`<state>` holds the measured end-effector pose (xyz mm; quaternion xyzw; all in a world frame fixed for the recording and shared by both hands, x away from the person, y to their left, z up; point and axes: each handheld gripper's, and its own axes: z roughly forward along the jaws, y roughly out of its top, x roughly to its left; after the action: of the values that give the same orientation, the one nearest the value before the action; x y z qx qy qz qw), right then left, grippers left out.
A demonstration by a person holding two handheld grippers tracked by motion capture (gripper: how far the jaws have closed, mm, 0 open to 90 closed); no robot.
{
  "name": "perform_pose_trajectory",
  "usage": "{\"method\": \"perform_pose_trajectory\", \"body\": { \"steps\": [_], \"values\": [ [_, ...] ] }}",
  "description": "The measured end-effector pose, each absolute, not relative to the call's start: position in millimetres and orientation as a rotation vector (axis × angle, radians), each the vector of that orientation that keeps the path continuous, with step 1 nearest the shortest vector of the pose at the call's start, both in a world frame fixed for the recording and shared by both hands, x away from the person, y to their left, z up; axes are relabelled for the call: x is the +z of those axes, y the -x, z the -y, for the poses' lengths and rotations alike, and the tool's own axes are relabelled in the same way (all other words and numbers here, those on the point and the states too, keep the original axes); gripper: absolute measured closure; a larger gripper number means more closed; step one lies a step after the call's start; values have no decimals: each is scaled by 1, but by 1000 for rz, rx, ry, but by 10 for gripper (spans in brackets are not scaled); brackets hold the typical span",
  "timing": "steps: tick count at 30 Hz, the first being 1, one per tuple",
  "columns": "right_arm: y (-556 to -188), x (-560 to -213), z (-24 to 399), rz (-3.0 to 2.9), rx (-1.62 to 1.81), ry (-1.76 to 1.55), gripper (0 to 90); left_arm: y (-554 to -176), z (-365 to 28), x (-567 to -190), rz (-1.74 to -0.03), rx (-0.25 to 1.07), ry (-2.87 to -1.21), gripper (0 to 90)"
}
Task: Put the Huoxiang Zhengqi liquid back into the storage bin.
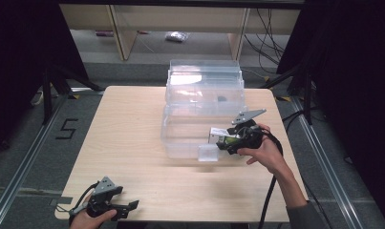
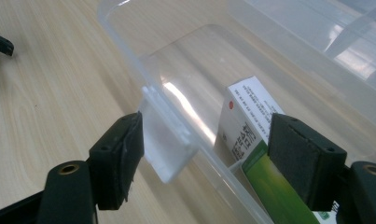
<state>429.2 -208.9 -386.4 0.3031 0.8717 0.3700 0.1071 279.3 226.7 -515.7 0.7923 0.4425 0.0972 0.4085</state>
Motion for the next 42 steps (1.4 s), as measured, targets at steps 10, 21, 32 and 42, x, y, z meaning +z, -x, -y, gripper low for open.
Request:
{"method": "perform_pose_trajectory", "body": {
  "steps": [10,21,32,42],
  "values": [
    [-421,-390,210,-2597,1079,-868,283,-279,-227,-515,-1117,246,-2000,148],
    [-413,-392,206,-2597,1077,-873,287,-280,-228,-516,-1104,240,-2001,148],
    [-402,-398,204,-2607,1099,-871,277,-279,-227,-516,-1111,241,-2002,148],
    [-390,-405,194,-2588,1143,-858,274,-279,-227,-515,-1114,243,-2002,148]
  ]
}}
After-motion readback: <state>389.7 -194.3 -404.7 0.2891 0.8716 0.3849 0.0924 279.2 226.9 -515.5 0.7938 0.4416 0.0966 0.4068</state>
